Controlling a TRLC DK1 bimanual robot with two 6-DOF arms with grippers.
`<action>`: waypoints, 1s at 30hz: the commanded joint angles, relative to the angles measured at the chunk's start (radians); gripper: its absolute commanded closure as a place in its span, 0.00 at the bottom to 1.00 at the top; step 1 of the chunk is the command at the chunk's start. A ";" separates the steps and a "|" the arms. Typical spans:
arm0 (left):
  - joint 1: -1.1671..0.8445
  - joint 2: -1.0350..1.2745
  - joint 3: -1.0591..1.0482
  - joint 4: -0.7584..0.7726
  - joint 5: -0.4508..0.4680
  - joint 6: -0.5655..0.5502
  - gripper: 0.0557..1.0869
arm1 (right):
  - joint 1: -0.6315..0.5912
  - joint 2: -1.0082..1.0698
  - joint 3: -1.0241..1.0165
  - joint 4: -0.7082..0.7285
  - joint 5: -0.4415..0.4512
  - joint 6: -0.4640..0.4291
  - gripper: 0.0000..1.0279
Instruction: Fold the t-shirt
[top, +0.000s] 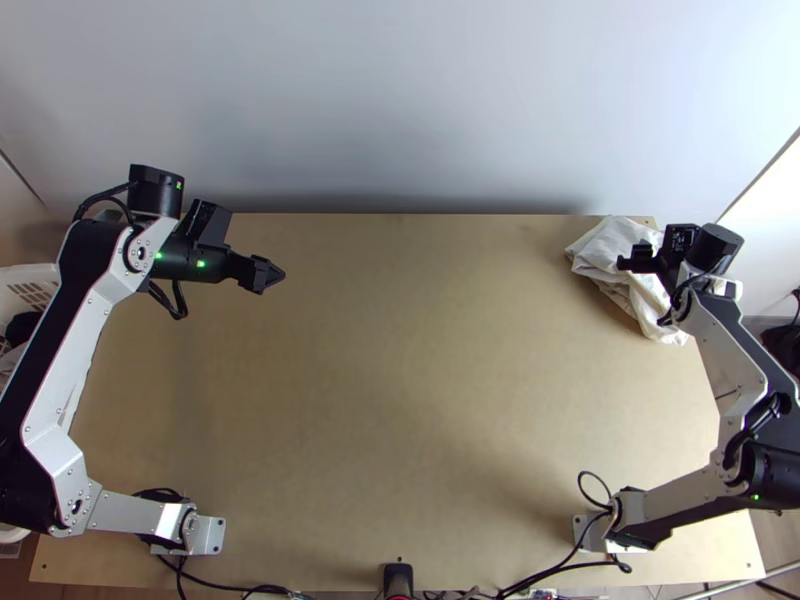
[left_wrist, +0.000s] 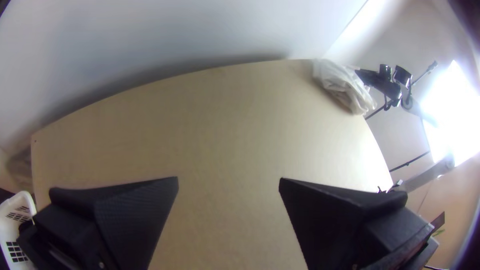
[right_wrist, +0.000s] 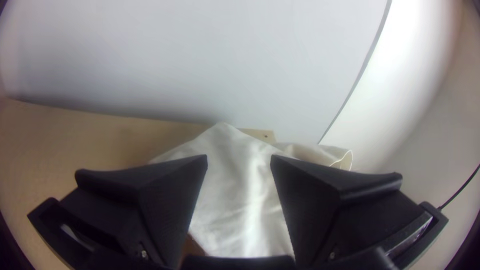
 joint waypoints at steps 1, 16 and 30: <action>0.019 -0.001 -0.016 0.000 0.000 0.010 0.05 | -0.010 0.063 0.054 0.044 -0.005 0.026 0.39; 0.011 -0.014 -0.016 -0.002 -0.002 0.005 0.05 | -0.028 0.448 0.212 0.026 0.012 0.026 0.36; 0.025 -0.080 -0.078 -0.014 -0.002 0.008 0.05 | -0.037 0.332 0.201 0.017 0.008 0.106 0.15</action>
